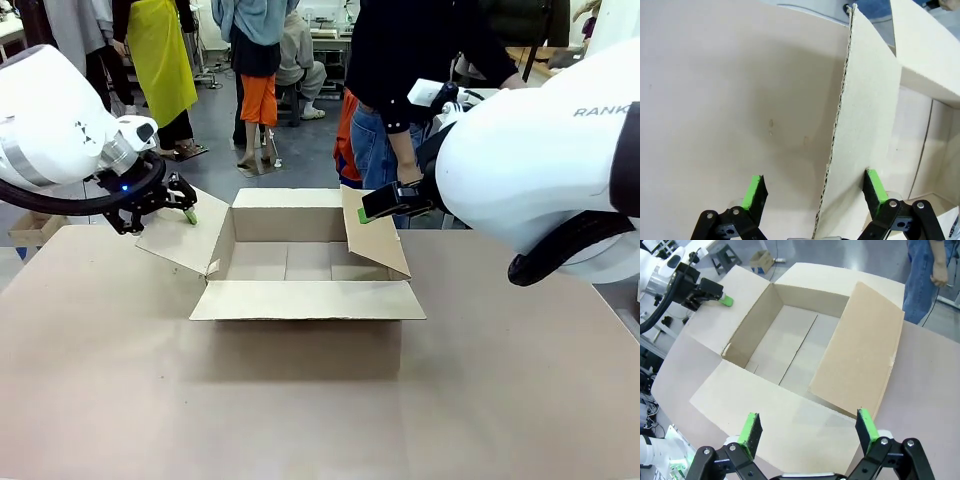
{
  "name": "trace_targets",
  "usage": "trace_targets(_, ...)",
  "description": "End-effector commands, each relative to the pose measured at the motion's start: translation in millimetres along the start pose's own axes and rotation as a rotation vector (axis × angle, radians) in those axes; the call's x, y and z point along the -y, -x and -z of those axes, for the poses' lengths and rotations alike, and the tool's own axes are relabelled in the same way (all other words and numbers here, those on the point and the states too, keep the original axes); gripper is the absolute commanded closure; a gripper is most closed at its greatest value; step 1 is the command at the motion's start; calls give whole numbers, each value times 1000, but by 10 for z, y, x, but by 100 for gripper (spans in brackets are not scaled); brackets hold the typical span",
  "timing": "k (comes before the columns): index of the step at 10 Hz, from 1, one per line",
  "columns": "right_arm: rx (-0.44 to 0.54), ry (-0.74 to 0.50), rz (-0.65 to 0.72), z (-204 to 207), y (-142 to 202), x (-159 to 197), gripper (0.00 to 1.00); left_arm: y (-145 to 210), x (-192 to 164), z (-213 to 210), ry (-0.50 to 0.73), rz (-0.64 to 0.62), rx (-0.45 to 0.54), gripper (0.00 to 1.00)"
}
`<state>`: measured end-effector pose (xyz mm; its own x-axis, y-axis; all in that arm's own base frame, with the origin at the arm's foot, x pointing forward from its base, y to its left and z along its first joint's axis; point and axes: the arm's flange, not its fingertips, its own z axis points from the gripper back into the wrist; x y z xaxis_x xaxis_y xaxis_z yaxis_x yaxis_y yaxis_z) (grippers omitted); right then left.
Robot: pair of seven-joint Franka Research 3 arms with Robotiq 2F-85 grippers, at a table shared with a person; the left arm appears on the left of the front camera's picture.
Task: Pack the gift set into the box.
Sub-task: Place both hands on the side flaps of the Package Box and spread them outward.
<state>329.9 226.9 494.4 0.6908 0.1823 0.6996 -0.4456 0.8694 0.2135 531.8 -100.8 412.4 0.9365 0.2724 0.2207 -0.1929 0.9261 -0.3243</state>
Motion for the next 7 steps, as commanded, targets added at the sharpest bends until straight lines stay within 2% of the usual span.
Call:
trace_targets(1, 0, 0, 0, 1, 0, 0, 0, 24, 92, -49, -46, -3, 19, 0)
trace_targets(2, -114, 78, -102, 241, -356, -254, 0, 24, 92, -49, -46, -3, 19, 0)
trace_targets(3, -222, 112, -137, 568, -678, -447, 0, 24, 92, -49, -46, -3, 19, 0)
trace_targets(4, -316, 240, -109, 913, -882, -538, 0, 24, 92, -49, -46, -3, 19, 0)
trace_targets(5, -390, 295, -61, 1164, -974, -644, 0, 24, 92, -49, -46, -3, 19, 0)
trace_targets(6, -342, 316, -43, 1235, -1007, -745, 0, 24, 92, -49, -46, -3, 19, 0)
trace_targets(7, -240, 308, -30, 1129, -951, -661, 0, 24, 92, -49, -46, -3, 19, 0)
